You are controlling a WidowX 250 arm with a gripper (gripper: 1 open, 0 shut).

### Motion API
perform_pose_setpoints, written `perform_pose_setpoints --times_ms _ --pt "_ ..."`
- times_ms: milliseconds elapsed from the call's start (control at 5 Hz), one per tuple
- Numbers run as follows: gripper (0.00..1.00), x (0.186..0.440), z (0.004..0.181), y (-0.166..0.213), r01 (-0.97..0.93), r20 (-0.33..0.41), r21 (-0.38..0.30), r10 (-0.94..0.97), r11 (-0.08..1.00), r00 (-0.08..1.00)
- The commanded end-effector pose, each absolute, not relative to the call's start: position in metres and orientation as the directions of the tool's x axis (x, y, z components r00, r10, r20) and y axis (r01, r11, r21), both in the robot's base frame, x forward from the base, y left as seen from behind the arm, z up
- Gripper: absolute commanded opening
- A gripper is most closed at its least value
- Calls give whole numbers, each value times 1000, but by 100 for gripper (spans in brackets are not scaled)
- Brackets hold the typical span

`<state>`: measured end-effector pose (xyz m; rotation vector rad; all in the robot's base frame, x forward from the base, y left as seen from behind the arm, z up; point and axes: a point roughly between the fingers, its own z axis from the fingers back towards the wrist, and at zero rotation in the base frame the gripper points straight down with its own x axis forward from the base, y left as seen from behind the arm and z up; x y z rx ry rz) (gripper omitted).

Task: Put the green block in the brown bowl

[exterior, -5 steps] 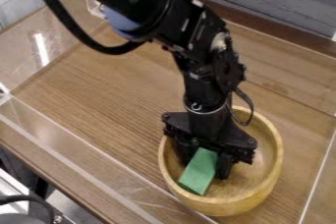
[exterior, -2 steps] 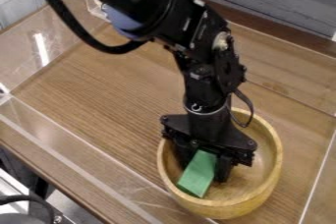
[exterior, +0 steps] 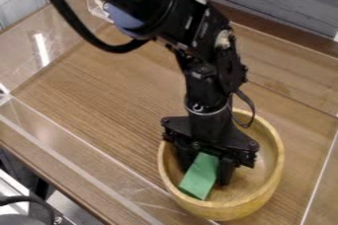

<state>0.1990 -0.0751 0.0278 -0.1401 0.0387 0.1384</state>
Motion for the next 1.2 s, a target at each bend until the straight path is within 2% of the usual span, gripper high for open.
perform_pose_setpoints --times_ms 0,1000 --pt "0 198 34 -75 -147 -55 -144 140 979 989" --pt "0 196 49 -72 -162 -91 -147 150 976 984"
